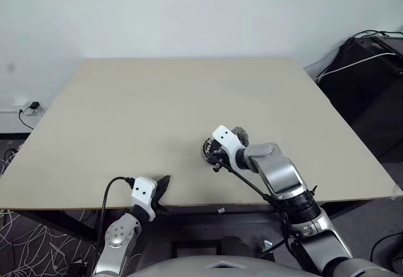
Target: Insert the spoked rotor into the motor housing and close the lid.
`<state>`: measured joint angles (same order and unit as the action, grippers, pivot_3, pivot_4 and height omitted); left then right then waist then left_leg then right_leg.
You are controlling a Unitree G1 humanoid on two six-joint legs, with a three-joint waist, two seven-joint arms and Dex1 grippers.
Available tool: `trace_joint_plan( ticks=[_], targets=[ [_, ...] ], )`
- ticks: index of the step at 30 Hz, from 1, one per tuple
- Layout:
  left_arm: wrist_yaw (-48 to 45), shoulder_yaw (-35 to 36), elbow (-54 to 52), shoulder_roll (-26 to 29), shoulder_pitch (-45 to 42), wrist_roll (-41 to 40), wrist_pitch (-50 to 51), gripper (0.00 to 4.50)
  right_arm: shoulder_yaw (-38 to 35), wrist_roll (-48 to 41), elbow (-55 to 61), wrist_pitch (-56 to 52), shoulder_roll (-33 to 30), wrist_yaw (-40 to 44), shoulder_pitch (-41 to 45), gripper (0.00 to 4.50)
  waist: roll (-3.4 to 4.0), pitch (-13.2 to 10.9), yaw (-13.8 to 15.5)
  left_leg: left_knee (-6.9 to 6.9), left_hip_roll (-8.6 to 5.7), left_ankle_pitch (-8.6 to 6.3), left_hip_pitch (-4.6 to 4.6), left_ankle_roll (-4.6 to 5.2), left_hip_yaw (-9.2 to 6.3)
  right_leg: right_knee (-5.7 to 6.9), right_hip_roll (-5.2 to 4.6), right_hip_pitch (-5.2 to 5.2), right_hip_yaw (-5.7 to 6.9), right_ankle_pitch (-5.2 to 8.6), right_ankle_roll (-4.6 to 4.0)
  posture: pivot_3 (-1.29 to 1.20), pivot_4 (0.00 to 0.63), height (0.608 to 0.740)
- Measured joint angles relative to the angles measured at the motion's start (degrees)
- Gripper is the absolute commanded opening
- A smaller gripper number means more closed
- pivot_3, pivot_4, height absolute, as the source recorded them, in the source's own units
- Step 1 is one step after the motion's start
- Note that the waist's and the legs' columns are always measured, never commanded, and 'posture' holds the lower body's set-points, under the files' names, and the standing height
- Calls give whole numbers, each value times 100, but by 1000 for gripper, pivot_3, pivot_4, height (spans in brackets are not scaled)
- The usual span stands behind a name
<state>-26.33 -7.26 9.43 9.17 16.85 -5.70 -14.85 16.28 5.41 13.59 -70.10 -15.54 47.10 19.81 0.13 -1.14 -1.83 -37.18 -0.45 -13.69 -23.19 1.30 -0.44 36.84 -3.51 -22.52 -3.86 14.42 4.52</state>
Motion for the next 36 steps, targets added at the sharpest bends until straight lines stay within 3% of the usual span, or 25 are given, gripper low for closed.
trace_joint_plan(
  ticks=[10,28,36],
  targets=[
    [-9,4,1,11,-14,-1,93,0,-63,-836,488,-1055,603,-792,-160,48,-5,-4,-26,-1,3,0,-3,0,0,0,0,-2,0,-1,2,0,0,740],
    [0,48,11,18,33,-4,97,0,-139,-1384,-371,-660,1135,-1898,149,48,-14,1,-73,-5,4,0,-5,-1,1,3,3,-3,1,-9,15,0,0,740],
    [-3,59,11,22,31,-3,99,0,-163,-1683,-621,-503,1629,-2112,270,2628,-12,0,-126,-4,5,1,-5,1,-1,3,6,-3,1,-8,14,0,0,740]
  ],
)
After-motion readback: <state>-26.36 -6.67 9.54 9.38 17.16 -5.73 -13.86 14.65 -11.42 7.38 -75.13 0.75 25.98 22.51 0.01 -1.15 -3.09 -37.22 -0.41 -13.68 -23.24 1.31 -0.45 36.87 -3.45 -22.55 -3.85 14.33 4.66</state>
